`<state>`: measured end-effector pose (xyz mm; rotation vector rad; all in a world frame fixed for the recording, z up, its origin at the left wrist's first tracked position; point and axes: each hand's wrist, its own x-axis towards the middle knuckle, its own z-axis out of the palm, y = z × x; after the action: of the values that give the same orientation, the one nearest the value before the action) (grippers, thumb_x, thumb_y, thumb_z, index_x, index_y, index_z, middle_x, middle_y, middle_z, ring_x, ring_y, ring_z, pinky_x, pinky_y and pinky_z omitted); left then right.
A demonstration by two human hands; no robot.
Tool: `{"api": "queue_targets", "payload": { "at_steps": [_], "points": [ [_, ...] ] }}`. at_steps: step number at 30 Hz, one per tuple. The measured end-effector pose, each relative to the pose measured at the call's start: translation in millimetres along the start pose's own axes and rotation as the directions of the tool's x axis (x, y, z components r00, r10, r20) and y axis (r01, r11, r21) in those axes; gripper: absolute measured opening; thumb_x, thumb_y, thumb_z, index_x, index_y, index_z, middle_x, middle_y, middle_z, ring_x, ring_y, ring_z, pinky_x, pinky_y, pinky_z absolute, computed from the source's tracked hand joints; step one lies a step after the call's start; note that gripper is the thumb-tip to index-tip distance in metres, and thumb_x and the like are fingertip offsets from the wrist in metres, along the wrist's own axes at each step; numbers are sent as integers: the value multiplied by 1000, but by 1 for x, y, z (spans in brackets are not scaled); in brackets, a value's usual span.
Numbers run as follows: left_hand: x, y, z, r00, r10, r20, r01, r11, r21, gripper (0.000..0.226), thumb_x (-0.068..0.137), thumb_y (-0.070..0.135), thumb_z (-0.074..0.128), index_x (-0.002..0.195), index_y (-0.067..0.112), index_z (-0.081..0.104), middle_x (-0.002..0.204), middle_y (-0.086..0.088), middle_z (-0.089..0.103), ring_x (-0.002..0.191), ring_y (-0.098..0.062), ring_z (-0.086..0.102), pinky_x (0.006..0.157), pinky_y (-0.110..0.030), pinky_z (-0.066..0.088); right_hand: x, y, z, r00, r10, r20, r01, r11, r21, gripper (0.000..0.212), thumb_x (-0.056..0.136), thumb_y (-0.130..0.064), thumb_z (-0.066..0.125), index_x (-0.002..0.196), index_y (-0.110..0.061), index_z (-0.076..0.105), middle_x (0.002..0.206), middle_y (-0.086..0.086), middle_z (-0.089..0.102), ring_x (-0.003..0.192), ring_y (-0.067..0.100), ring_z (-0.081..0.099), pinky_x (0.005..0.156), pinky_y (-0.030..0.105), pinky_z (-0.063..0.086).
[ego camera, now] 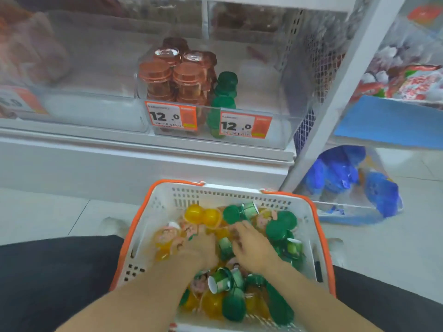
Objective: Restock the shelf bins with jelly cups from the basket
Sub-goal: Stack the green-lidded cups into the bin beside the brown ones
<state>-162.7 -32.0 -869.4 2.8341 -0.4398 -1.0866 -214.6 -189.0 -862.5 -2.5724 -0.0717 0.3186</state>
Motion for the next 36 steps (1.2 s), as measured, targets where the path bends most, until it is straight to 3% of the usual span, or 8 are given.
{"api": "queue_targets", "payload": {
  "at_steps": [6,11,16,18,22,28,32,36],
  "points": [
    [-3,-16,49,953,-11,-303,2,1000,-28,65,85,19,63,143,29,35,155,-10,15,127,-31,48,99,-41,48,-9,13,23,989,115,94,-107,990,-87,50,90,-32,62,137,-28,46,130,-5,50,113,19,58,94,35,53],
    [10,-31,55,906,-248,-344,77,894,-442,65,89,40,67,145,33,37,143,-8,37,130,-31,44,107,-40,44,6,-5,42,956,167,241,-118,972,-205,75,85,-5,69,146,-23,30,149,9,27,118,33,58,95,41,54],
    [15,-43,57,867,-251,-431,-55,810,-584,52,80,43,75,126,32,53,121,3,56,113,-20,54,97,-35,50,21,-1,50,960,174,220,-117,962,-248,69,84,4,67,139,-23,35,140,12,44,118,34,58,96,40,53],
    [11,-46,48,900,-298,-317,-90,584,-807,42,83,39,73,121,30,57,111,8,61,100,-13,58,86,-30,53,27,2,48,963,174,204,-127,966,-225,64,84,4,67,134,-24,40,135,11,50,114,33,60,97,41,53],
    [-4,-54,19,990,17,137,137,-255,-957,24,96,39,52,110,19,57,91,-6,65,56,-15,50,52,-25,37,39,0,42,952,232,198,-222,972,-72,34,90,-15,69,119,-20,51,121,7,61,102,25,64,90,40,56],
    [-19,-65,-5,958,238,160,285,-734,-616,39,90,44,56,109,10,62,98,-17,62,76,-28,60,55,-33,55,57,-19,2,931,360,59,-358,871,337,25,92,-38,67,96,-18,52,89,-4,61,84,13,59,68,23,43],
    [-27,-63,-37,949,285,136,297,-659,-691,37,87,42,67,91,5,67,90,-13,62,72,-27,64,56,-39,58,76,-49,-57,948,312,64,-236,554,798,27,89,-22,73,83,-10,50,111,18,67,94,23,73,78,38,61],
    [-49,-58,-92,934,355,39,169,-342,-924,40,84,40,65,94,2,66,80,-13,64,62,-24,63,51,-31,54,78,-99,-129,988,21,150,-151,215,965,25,98,-18,59,108,4,57,118,25,67,99,32,70,75,35,61]
  ]
}}
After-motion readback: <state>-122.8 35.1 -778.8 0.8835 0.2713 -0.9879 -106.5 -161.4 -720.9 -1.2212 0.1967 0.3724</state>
